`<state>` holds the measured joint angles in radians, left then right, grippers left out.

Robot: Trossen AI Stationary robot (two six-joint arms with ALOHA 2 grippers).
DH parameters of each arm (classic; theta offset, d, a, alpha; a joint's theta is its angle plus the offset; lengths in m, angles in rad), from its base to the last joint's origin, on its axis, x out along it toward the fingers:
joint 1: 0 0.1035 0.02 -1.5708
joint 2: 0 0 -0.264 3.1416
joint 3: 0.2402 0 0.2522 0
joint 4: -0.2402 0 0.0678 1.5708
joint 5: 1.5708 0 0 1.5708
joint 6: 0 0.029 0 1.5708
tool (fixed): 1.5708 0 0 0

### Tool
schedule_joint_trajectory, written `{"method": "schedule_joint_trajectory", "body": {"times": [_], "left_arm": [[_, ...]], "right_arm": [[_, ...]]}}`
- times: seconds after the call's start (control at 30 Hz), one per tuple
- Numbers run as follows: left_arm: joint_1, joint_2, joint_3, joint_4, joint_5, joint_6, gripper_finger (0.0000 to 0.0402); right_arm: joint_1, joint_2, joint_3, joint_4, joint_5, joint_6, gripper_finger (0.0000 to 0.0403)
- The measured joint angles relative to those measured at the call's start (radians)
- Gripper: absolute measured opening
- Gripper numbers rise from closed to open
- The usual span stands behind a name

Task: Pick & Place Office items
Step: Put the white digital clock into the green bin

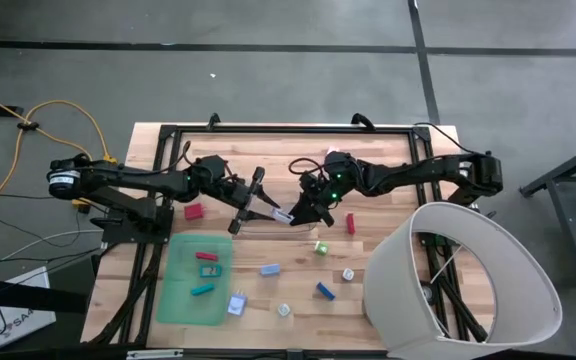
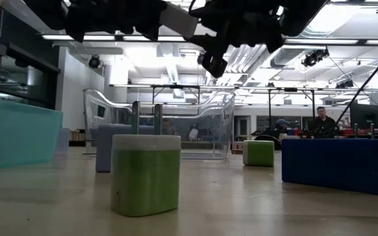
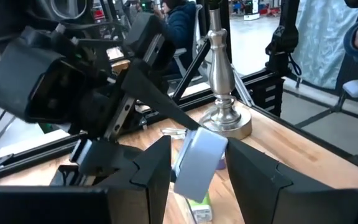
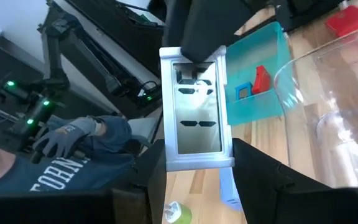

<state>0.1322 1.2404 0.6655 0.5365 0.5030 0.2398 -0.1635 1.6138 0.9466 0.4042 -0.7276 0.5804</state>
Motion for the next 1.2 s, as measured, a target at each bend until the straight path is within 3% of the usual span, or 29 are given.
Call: {"method": "schedule_joint_trajectory", "body": {"times": [0.4, 0.73, 0.97, 1.2], "left_arm": [[0.000, 0.000, 0.000, -0.004, -0.001, 0.027, 0.0142], [0.000, 0.000, 0.000, -0.005, 0.000, 0.045, 0.0092], [0.000, 0.000, 0.000, -0.005, 0.001, 0.047, 0.0085], [0.000, 0.000, 0.000, -0.005, -0.001, 0.039, 0.0083]], "right_arm": [[0.000, -0.002, 0.000, 0.039, -0.016, 0.018, 0.0142], [0.000, -0.002, 0.000, 0.039, -0.021, 0.020, 0.0142], [0.000, -0.002, 0.000, 0.039, -0.030, 0.021, 0.0143], [0.000, -0.002, 0.000, 0.043, -0.002, 0.023, 0.0180]]}}
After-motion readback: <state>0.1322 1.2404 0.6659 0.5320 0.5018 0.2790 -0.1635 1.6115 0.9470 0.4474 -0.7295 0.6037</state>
